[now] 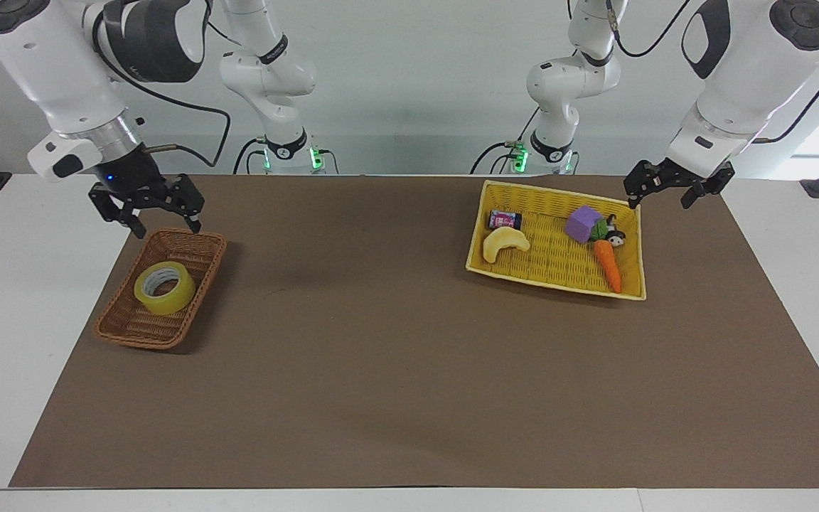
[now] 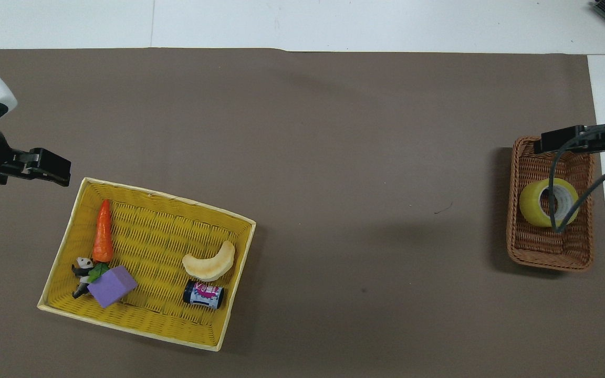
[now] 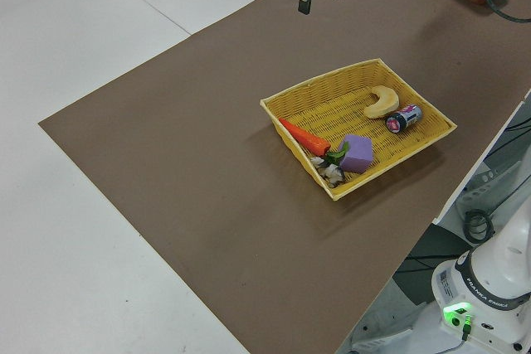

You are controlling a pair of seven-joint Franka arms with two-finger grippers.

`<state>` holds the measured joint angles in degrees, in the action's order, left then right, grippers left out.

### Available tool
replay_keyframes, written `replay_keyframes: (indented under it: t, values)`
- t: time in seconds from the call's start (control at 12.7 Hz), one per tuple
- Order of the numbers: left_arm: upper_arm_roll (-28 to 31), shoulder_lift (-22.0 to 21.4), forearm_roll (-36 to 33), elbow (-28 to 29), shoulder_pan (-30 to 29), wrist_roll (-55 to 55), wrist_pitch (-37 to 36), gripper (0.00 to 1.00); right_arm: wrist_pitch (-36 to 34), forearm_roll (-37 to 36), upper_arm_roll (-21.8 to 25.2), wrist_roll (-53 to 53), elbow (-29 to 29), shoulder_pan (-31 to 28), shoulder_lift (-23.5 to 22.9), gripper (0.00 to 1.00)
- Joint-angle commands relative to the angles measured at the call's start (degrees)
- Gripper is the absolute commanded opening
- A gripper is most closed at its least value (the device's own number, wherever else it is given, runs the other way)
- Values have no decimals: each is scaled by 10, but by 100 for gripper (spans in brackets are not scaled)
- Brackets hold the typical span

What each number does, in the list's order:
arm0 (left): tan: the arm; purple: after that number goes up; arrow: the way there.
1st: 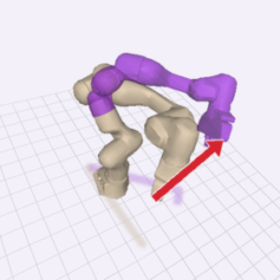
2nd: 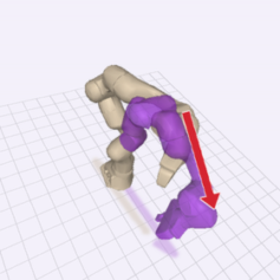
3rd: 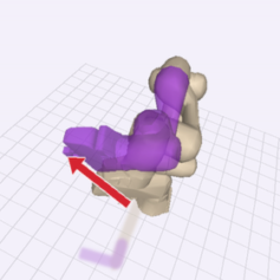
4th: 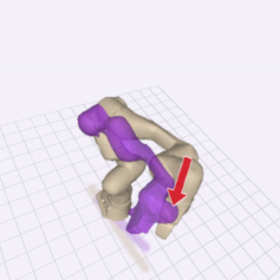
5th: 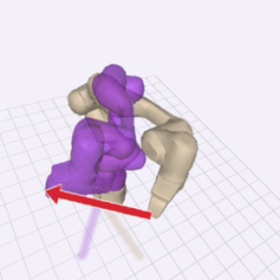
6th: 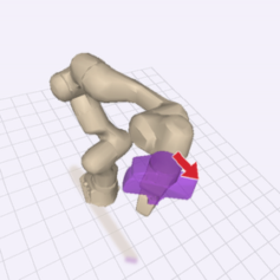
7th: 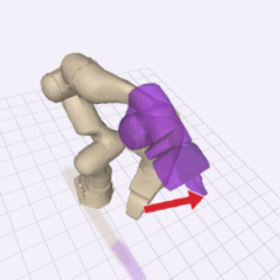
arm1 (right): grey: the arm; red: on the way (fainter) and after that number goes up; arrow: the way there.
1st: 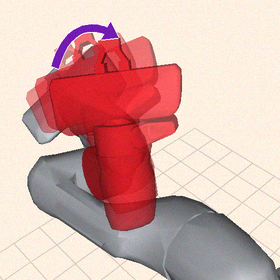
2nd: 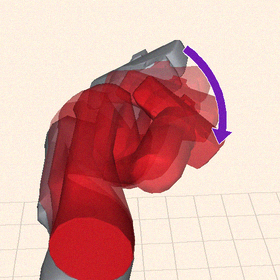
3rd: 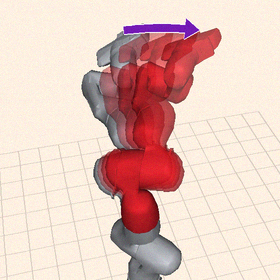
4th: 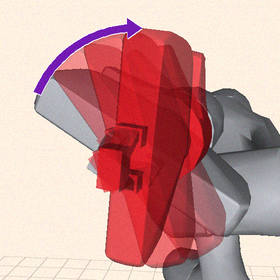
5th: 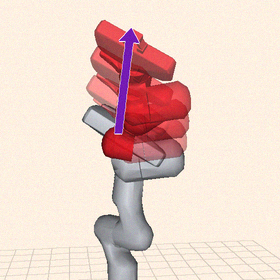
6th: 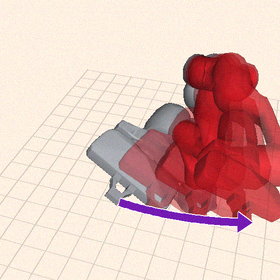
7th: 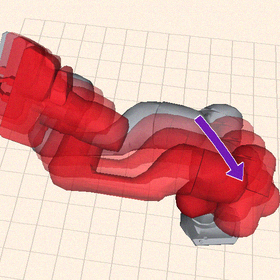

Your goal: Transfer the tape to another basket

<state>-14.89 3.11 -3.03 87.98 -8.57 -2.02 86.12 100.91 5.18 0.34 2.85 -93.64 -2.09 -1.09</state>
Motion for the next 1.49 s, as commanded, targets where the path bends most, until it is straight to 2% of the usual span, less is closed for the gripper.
replay_keyframes:
  t: [0.0,0.08,0.16,0.31,0.47,0.79,0.86,0.94,1.26,1.41]
  values:
    - [150,2,1,-11,139,9,8,100,-9,-23,0,-67,-27,30,29,100]
    - [205,1,1,-11,197,8,8,100,-18,-31,0,-97,-27,47,32,100]
    - [224,-1,1,-11,214,7,7,100,-25,-38,0,-126,-26,62,38,100]
    - [229,-3,1,-11,212,4,5,100,-42,-49,-1,-193,-18,100,43,100]
    - [231,-3,1,-11,200,3,5,100,-68,-51,-1,-225,17,115,39,100]
    - [231,-3,1,-11,154,4,5,100,-176,-45,9,-178,115,70,18,100]
    - [231,-3,1,-11,146,4,5,100,-192,-44,10,-169,119,61,18,100]
    - [231,-3,1,-11,140,4,5,100,-187,-34,11,-167,118,50,24,100]
    - [231,-3,2,-11,139,6,5,100,-168,-32,13,-142,14,33,84,100]
    - [224,-5,41,-12,147,2,10,100,-144,-32,13,-125,11,31,83,100]
